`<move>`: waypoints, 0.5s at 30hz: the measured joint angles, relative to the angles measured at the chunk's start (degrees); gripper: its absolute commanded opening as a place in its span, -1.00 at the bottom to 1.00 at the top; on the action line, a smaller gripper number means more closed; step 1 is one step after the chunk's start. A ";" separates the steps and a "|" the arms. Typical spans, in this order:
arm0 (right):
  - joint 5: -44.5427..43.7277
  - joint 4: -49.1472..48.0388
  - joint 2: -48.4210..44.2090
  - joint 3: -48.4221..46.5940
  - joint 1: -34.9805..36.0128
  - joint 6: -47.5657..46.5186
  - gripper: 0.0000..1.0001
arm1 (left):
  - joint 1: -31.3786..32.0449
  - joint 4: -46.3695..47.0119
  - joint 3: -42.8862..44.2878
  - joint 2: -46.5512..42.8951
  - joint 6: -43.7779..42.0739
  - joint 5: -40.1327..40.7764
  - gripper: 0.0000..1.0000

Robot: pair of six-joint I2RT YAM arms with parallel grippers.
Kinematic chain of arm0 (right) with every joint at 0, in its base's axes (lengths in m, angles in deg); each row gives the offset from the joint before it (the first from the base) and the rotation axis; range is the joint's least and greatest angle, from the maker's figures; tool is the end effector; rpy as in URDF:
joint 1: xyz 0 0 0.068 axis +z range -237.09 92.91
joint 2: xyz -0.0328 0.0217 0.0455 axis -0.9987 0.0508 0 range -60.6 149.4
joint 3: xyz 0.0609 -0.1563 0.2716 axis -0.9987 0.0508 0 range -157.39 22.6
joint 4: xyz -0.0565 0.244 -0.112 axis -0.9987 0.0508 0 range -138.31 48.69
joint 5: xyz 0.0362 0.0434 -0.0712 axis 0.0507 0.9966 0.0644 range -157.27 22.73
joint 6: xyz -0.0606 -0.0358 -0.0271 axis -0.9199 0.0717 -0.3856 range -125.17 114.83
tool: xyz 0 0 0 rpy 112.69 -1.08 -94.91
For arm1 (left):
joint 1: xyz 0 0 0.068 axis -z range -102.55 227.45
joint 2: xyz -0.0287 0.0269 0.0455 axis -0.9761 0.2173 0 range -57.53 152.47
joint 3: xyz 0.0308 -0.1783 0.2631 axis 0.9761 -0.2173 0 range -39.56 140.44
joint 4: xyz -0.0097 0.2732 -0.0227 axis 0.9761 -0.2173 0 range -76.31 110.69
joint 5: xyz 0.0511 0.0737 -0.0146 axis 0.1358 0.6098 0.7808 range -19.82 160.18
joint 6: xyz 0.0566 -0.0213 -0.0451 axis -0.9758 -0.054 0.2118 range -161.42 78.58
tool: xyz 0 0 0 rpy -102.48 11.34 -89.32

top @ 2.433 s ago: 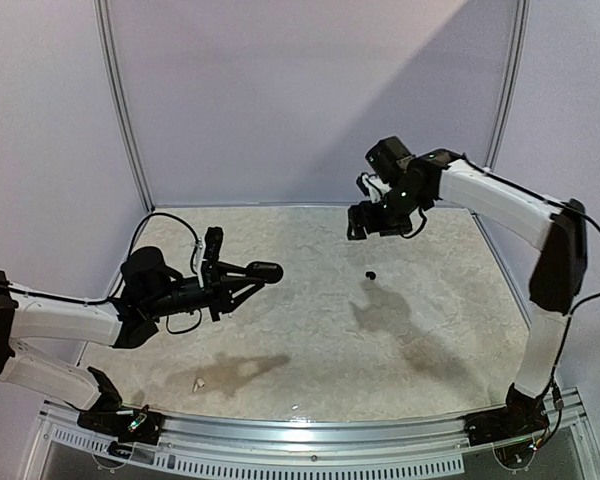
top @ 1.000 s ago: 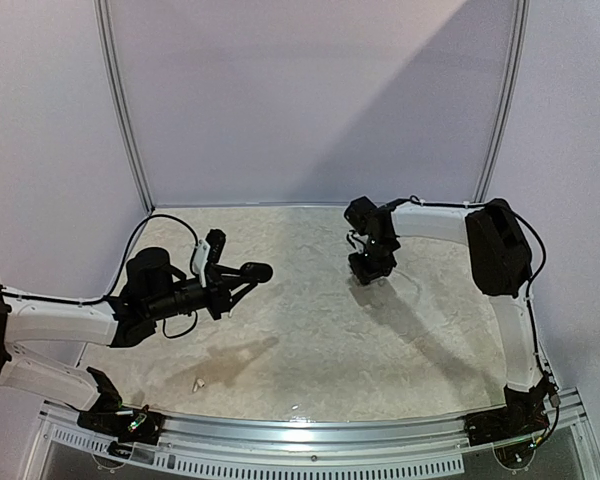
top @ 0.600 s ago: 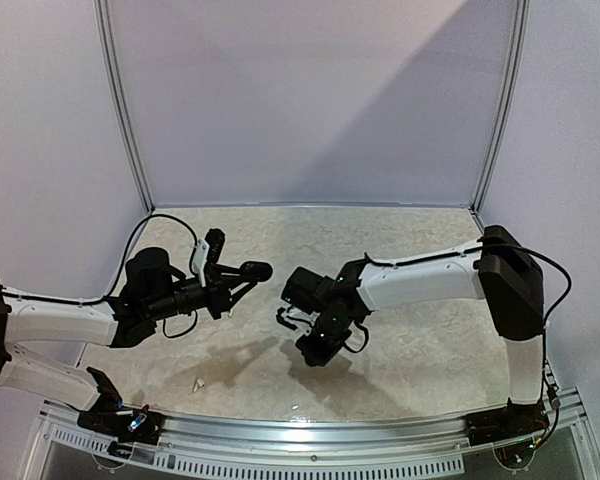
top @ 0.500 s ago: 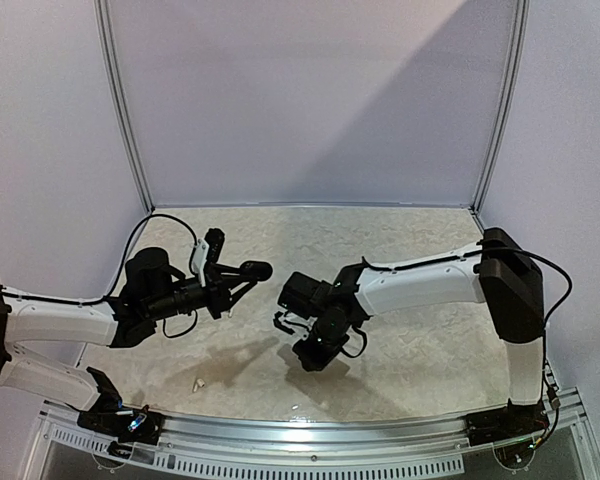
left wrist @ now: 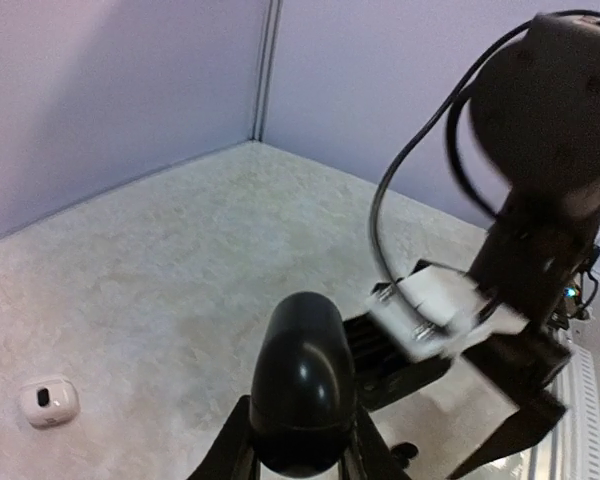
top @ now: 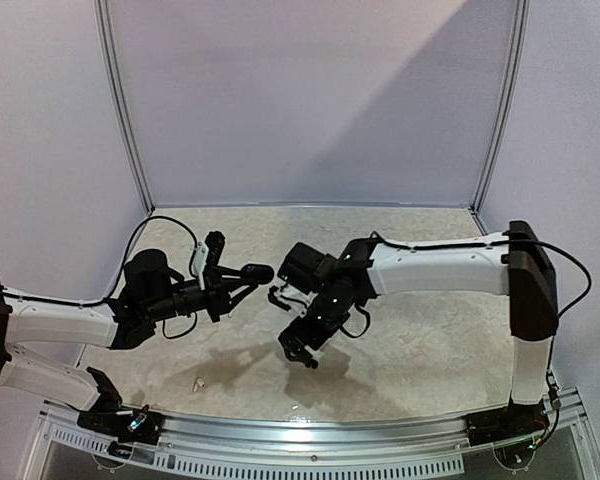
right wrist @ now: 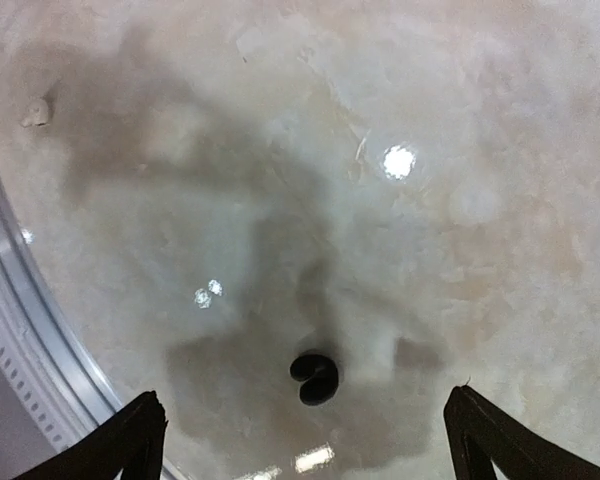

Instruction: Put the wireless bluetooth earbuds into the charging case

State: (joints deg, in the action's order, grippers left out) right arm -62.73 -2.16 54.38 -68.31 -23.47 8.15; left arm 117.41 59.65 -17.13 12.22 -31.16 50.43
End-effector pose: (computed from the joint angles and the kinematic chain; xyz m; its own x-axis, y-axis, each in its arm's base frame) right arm 0.1994 0.4133 0.2160 -0.6154 -0.7237 -0.3122 -0.7842 0.6020 0.1504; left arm 0.1886 -0.1861 0.2371 -0.2630 0.0016 -0.9648 0.8271 0.5153 -0.2246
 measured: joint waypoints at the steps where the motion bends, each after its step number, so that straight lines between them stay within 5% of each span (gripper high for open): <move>1: -0.07 -0.07 -1.75 -0.17 -0.22 -1.07 0.98 | -0.02 0.50 -0.04 0.00 -0.48 -0.59 -1.00; 8: 4.81 -10.91 -19.34 -0.35 -2.64 -12.87 0.98 | -0.37 6.71 -0.22 0.00 -1.86 -12.48 -1.00; 15: 7.26 -14.32 -15.52 -6.01 -2.95 -21.64 0.84 | -0.37 8.74 -0.22 0.00 -1.64 -20.31 -1.00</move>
State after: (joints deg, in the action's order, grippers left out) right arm -55.48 -16.48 38.86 -74.32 -26.43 -13.49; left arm 117.04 68.40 -17.35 12.22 -32.80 30.13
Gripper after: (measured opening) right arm 0.957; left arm 0.238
